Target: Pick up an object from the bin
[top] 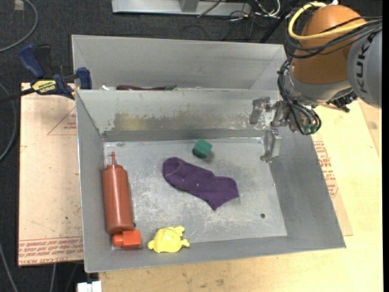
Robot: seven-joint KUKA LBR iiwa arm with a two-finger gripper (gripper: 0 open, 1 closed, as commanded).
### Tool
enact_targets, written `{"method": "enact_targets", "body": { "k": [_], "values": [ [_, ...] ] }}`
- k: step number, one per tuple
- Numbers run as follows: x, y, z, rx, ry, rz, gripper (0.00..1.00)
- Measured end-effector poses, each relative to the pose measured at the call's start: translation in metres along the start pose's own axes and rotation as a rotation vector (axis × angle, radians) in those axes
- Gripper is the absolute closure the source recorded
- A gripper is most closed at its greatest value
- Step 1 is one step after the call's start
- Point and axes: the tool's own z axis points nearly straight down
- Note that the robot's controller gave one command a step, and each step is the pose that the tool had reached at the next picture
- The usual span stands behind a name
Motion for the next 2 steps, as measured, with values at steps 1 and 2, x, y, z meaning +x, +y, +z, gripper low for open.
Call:
{"method": "enact_targets", "body": {
  "k": [1, 2],
  "values": [
    [-0.001, 0.000, -0.005, 0.001, -0.008, -0.001, 0.00],
    [0.022, 0.032, 0.060, 0.000, -0.008, 0.007, 0.00]
  ]
}}
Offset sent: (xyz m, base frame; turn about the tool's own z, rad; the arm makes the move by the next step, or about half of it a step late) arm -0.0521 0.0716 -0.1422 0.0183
